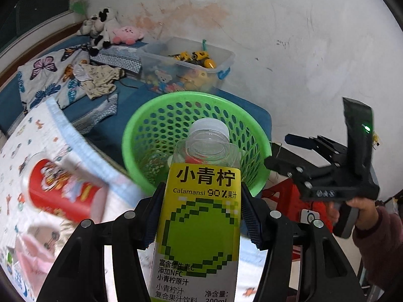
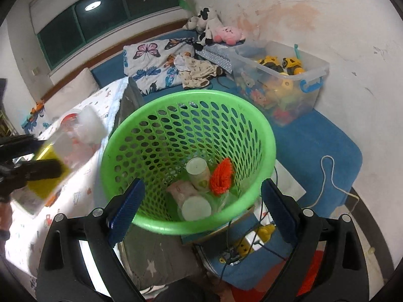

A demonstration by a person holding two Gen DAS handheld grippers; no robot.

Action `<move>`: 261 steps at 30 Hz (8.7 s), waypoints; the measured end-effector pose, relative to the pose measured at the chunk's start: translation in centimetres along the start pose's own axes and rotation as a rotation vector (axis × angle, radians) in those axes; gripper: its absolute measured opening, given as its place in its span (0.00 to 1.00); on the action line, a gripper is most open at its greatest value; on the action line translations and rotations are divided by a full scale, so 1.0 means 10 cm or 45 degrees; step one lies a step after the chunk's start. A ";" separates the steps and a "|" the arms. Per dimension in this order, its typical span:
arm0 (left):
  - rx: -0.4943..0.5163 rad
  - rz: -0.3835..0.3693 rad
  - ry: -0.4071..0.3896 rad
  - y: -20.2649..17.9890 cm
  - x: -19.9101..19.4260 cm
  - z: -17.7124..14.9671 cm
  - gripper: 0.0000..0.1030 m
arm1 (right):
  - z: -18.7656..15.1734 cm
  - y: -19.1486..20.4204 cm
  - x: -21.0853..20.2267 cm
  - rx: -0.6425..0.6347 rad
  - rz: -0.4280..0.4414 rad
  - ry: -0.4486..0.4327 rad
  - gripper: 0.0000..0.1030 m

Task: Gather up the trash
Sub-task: 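Drop the yogurt cup in the basket with right tool while left drops the lime bottle, then grasp the clear plastic lid on the bed with the left tool, then grasp the crumpled white-red wrapper with the right tool, then carry the wrapper to the green basket and release it with the right tool, then carry the clear lid to the green basket and release it with the left tool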

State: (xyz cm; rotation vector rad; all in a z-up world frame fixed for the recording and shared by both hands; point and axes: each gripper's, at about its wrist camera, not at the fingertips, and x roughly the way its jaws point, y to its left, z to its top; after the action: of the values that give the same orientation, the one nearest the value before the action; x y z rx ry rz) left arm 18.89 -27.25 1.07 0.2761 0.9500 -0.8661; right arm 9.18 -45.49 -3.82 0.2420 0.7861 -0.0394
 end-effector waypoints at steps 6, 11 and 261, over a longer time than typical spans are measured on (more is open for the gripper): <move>0.006 -0.011 0.058 -0.10 0.28 0.17 0.53 | -0.07 -0.11 -0.08 0.018 -0.018 -0.020 0.90; 0.001 -0.010 0.116 -0.17 0.54 0.28 0.53 | -0.14 -0.22 -0.12 0.053 -0.020 -0.022 0.90; -0.246 0.186 -0.143 0.39 -0.65 -0.90 0.55 | 0.06 0.18 0.02 0.034 0.115 -0.011 0.71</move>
State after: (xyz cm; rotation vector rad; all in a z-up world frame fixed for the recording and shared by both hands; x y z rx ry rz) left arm 14.63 -16.33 0.48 0.1274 0.8898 -0.6446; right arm 10.00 -43.91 -3.16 0.3023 0.7655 0.0341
